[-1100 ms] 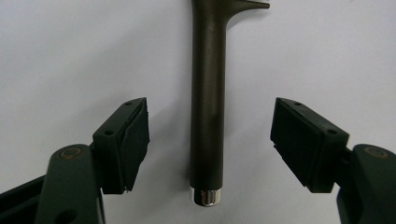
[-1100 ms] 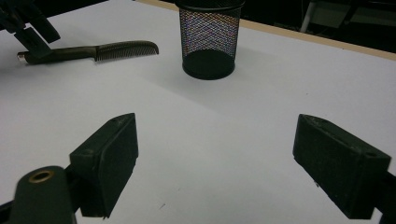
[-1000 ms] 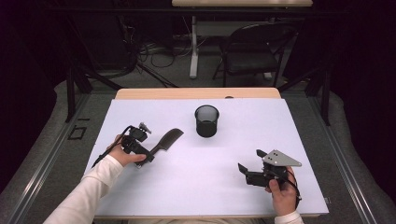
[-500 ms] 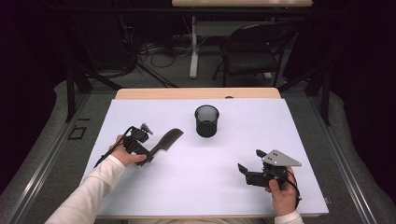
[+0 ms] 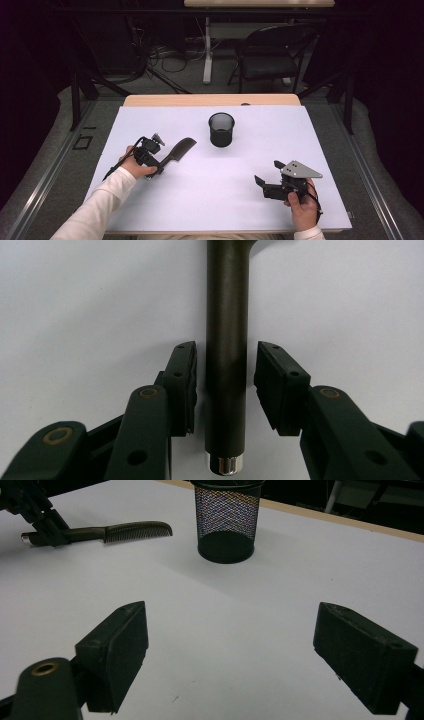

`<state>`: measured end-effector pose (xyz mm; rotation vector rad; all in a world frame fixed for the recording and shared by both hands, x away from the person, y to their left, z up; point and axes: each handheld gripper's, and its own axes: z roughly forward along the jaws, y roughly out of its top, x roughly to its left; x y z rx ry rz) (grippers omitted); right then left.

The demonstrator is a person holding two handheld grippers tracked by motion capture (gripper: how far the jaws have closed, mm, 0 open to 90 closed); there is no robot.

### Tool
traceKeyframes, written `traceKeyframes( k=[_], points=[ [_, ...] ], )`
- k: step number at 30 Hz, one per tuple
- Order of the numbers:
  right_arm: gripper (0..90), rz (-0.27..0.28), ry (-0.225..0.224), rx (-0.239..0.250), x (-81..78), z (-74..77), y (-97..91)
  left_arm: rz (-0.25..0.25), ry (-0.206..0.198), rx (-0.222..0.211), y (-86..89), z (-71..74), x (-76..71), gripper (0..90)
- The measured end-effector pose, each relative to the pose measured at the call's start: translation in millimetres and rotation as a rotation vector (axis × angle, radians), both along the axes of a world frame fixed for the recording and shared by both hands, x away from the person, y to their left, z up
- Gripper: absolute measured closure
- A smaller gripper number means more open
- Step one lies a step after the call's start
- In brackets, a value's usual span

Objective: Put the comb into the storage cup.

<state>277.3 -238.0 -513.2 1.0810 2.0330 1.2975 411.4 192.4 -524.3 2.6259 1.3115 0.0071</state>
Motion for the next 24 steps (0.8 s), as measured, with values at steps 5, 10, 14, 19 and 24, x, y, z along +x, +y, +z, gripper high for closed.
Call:
traceKeyframes(
  k=[5,10,14,19,24],
  points=[
    [14.1,0.000,0.000,0.000,0.0,0.0,0.0,-0.003,0.000,0.008,-1.0,-0.3,-0.2,63.0],
    [14.2,0.002,0.000,-0.001,0.0,0.0,-0.1,-0.006,-0.001,0.012,-1.8,-0.5,-0.9,64.8],
    [14.2,0.002,-0.003,0.001,0.3,-0.4,0.2,-0.015,-0.009,0.023,-2.4,-0.5,-1.3,66.1],
    [14.2,0.004,0.004,-0.005,0.2,-0.3,-0.2,-0.013,-0.010,0.031,-3.0,-0.4,-1.8,68.1],
    [14.2,0.004,0.006,-0.004,0.2,-0.2,-0.1,-0.013,-0.016,0.037,-3.3,-0.6,-2.1,70.3]
  ],
)
